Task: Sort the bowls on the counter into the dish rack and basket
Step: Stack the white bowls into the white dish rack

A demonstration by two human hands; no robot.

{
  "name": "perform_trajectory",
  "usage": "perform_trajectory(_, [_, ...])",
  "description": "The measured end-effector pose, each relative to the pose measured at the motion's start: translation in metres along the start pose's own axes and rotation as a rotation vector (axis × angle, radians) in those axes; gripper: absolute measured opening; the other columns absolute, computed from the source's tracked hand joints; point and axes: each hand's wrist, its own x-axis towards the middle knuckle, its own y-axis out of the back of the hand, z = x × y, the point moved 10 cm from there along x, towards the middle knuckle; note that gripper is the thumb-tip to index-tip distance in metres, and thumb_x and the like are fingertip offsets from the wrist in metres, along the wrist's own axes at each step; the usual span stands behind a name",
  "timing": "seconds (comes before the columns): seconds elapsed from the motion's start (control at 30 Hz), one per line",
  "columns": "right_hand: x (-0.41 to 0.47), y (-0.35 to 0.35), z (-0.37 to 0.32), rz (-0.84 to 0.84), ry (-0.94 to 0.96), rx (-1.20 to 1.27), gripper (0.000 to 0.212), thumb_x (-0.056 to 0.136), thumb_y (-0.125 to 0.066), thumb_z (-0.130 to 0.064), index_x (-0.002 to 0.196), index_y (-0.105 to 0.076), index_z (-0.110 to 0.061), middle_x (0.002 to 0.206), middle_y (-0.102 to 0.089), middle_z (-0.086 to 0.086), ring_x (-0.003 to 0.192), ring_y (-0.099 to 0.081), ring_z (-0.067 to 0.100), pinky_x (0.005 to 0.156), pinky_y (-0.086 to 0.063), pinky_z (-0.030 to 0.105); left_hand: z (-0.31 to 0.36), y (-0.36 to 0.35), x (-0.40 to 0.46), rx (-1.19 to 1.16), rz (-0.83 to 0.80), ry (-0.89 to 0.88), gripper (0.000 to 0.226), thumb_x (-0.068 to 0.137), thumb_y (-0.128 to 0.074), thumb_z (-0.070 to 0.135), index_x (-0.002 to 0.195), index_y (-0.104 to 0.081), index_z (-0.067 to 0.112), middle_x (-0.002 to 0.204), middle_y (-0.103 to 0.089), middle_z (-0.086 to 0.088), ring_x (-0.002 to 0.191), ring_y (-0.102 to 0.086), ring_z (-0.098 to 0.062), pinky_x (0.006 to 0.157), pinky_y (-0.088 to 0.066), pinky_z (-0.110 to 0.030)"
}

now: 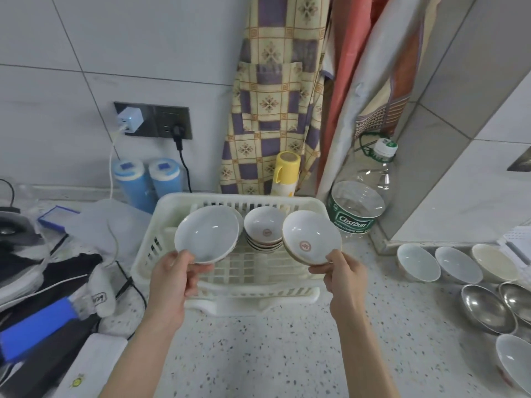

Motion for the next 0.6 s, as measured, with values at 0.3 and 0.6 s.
perform_trajectory(0.3, [0.007,-0.031,0.015,-0.046,0.027,-0.218,0.018,0.081,-0.053,-0.008,0.072,-0.066,0.0,0.051,-0.066,0.019,0.032,-0.034,0.003,0.043,-0.03,0.023,-0.001,0.018,0.038,-0.061,0.029,-0.001,0.024,0.086,-0.048,0.011,0.108,-0.055,0.005,0.071,-0.074,-0.014,0.04,-0.036,-0.008,0.033,-0.027,-0.018])
perform_trajectory(0.6, [0.01,-0.067,0.027,-0.2,0.015,-0.496,0.025,0.082,-0.053,-0.014,0.063,-0.065,-0.004,0.05,-0.066,0.013,0.036,-0.04,0.005,0.047,-0.033,0.024,0.003,0.016,0.061,-0.027,0.029,-0.034,0.049,0.068,-0.051,0.025,0.11,-0.057,0.001,0.075,-0.075,-0.017,0.041,-0.035,-0.011,0.036,-0.027,-0.018])
